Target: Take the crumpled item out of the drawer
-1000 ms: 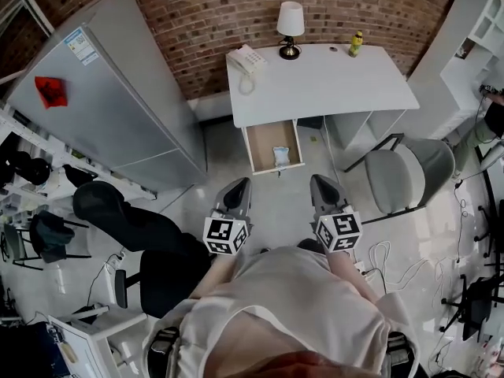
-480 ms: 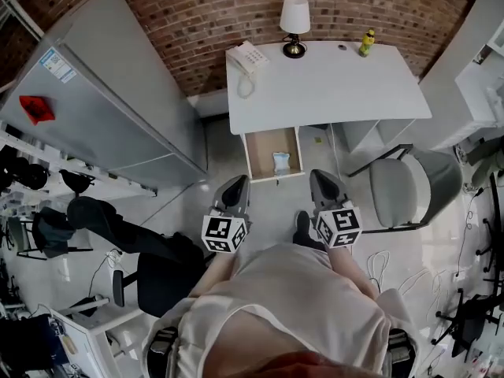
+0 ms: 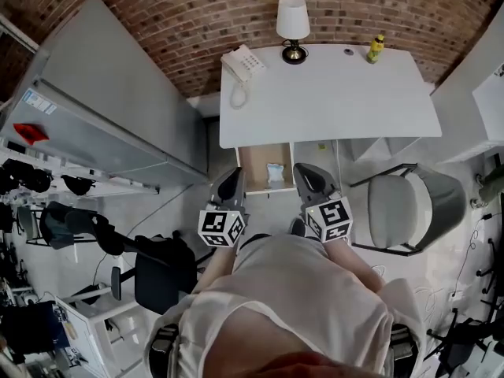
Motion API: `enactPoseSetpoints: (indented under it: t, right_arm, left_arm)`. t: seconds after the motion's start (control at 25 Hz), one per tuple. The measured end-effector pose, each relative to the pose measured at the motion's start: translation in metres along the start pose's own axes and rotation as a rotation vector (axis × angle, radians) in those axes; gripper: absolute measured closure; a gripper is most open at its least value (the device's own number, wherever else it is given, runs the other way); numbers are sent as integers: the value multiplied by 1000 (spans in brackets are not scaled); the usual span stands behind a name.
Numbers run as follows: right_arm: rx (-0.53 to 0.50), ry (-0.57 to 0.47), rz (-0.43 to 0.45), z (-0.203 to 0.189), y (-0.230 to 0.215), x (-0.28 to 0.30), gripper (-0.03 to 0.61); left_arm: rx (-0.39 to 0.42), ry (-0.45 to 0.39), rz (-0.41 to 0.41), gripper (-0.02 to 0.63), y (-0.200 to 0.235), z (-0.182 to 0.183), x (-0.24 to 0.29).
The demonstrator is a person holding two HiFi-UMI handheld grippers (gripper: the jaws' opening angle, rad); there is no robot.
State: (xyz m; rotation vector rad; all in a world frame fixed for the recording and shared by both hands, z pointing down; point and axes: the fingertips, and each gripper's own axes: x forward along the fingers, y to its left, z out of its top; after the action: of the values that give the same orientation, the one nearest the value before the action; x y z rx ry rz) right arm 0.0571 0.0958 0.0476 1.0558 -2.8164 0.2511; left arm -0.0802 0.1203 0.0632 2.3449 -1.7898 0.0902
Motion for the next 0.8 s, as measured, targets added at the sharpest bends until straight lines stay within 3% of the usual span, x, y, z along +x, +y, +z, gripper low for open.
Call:
enactPoseSetpoints:
  t: [0.24,0.8]
  right_arm:
    - [6,1,0,3,-29,15,571]
    - [16,6,-126,11,-41,67,571]
  left_arm:
    - [13,-1,-12,606,-4,9,36]
    - [7,37,-98,606,48,6,63]
